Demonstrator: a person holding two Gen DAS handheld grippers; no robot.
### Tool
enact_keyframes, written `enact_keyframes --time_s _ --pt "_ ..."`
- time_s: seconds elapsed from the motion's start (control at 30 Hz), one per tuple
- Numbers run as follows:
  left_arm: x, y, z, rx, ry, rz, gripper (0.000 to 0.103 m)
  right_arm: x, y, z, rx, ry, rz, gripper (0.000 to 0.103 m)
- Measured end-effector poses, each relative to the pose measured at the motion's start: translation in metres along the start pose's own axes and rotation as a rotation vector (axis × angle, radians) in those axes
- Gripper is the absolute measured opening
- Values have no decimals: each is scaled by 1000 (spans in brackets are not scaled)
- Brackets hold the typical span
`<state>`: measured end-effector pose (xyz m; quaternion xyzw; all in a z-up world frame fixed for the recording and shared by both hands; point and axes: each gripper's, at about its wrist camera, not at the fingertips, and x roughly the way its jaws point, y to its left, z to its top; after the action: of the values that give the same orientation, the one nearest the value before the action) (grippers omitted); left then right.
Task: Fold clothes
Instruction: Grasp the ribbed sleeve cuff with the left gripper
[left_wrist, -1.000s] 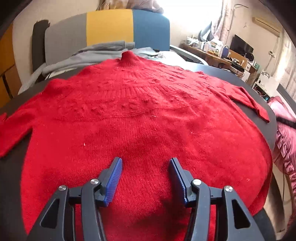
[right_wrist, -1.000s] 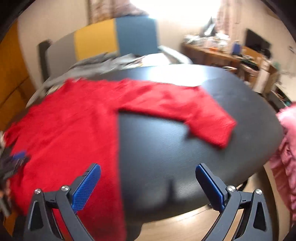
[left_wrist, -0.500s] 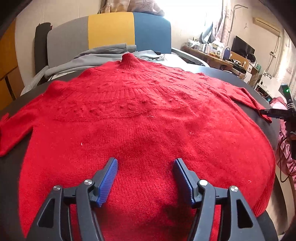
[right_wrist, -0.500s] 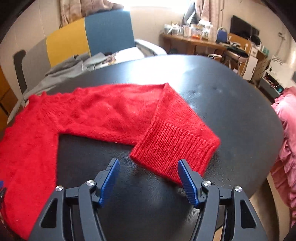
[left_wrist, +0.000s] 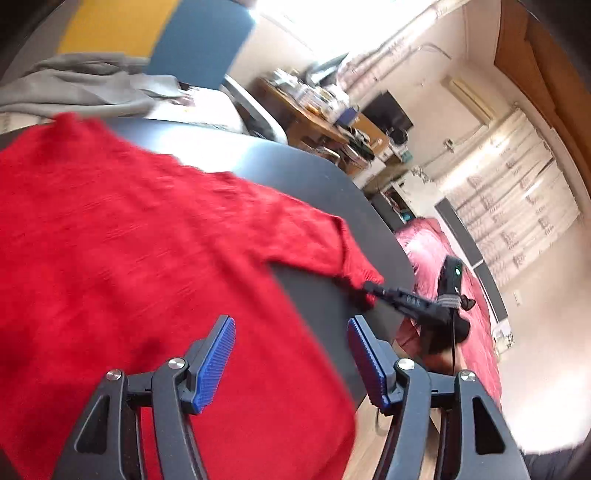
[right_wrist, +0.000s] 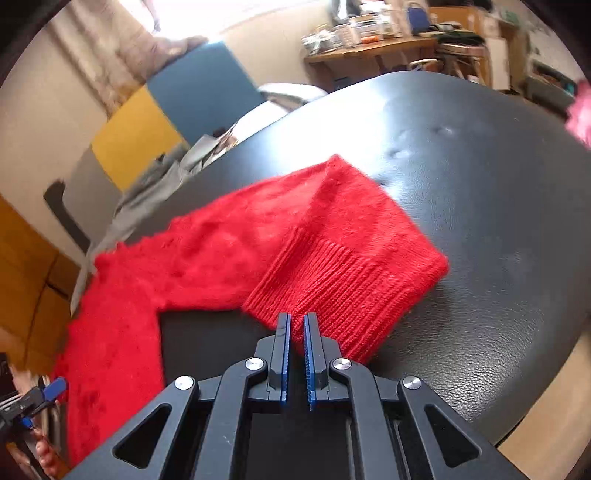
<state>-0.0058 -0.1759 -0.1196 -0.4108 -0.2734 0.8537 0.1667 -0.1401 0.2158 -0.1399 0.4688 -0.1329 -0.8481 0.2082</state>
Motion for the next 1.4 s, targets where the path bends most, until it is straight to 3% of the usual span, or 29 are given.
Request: enact_keyframes --time_s 0.13,0.23,0.33,0.43,0.53,0.7,0.83,0.93,0.97,1.0,1.03,1.07,1.23,1.33,1.4 --pt "71 -32 31 0 107 -121 69 -10 -11 -3 45 -31 34 16" --pt "120 -50 45 13 168 -113 72 -22 -18 -9 91 -47 97 45" --pt "160 -59 51 -10 229 -122 72 -34 -16 -18 70 -74 116 47" --pt "187 -62 56 -14 260 -82 72 -38 -14 -30 47 -73 117 48" --pt "204 -63 55 -28 288 -58 72 -40 -11 -41 17 -72 105 60" --pt "219 -64 51 -85 329 -64 70 -31 0 -52 -57 -77 2 77" --pt "230 -68 47 -94 346 -45 64 -23 4 -56 -80 -83 -17 90" --pt "238 -76 45 -81 361 -18 50 -18 5 -58 -85 -89 -18 96" --pt "241 -79 44 -71 367 -16 40 -17 5 -57 -85 -87 -15 98" --pt "240 -82 47 -56 366 -15 20 -16 5 -56 -85 -86 -13 98" --pt "235 -84 53 -42 353 -16 8 -15 5 -56 -86 -85 -12 100" --pt "230 -87 59 -28 339 -16 6 -14 6 -56 -89 -83 -16 100" --pt "203 -99 90 43 272 -18 5 -11 9 -54 -104 -75 -30 101" --pt "186 -106 108 85 231 -20 5 -15 10 -53 -104 -86 34 101" --pt "172 -109 124 116 205 -19 5 -15 24 -51 -150 -91 135 101"
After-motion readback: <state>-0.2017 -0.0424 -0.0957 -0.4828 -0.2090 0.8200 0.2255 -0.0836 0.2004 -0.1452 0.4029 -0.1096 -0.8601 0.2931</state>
